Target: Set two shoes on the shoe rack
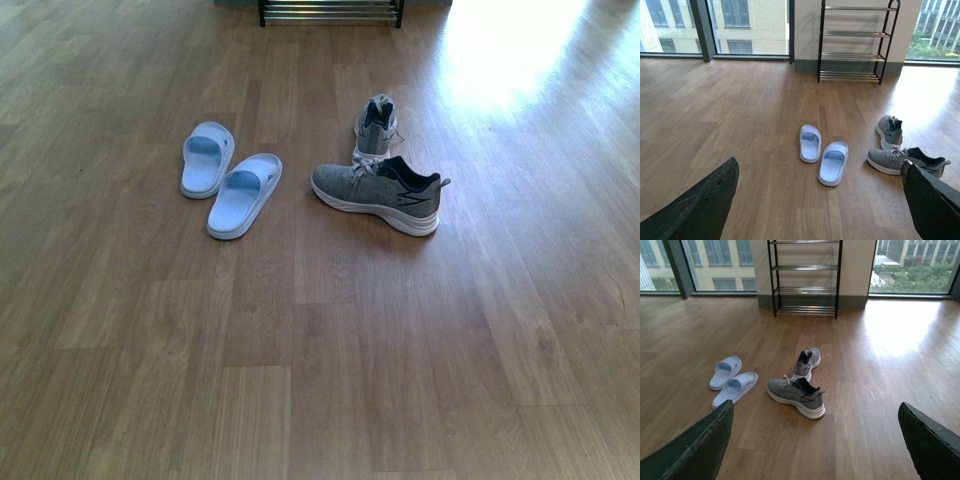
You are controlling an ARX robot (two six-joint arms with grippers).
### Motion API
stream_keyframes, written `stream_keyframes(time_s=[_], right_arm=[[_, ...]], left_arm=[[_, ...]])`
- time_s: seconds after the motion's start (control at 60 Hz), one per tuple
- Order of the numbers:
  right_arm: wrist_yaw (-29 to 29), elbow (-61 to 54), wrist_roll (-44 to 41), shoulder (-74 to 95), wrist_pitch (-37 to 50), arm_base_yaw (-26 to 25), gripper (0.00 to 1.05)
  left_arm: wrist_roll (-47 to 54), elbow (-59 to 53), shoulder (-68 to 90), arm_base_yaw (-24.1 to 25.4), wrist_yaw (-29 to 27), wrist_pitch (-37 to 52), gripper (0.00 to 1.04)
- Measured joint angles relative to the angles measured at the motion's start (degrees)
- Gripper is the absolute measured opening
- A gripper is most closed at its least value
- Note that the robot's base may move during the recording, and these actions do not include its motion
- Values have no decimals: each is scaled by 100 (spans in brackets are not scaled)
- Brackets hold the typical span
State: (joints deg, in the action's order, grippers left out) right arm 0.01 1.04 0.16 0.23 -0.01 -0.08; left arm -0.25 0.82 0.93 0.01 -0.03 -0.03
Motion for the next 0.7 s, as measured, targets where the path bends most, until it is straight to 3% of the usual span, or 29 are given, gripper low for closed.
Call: stream_keyframes(time_s=[0.7], right_arm=[[0, 0, 0, 0, 0, 0, 95]], left_arm=[[0, 0, 0, 0, 0, 0, 95]])
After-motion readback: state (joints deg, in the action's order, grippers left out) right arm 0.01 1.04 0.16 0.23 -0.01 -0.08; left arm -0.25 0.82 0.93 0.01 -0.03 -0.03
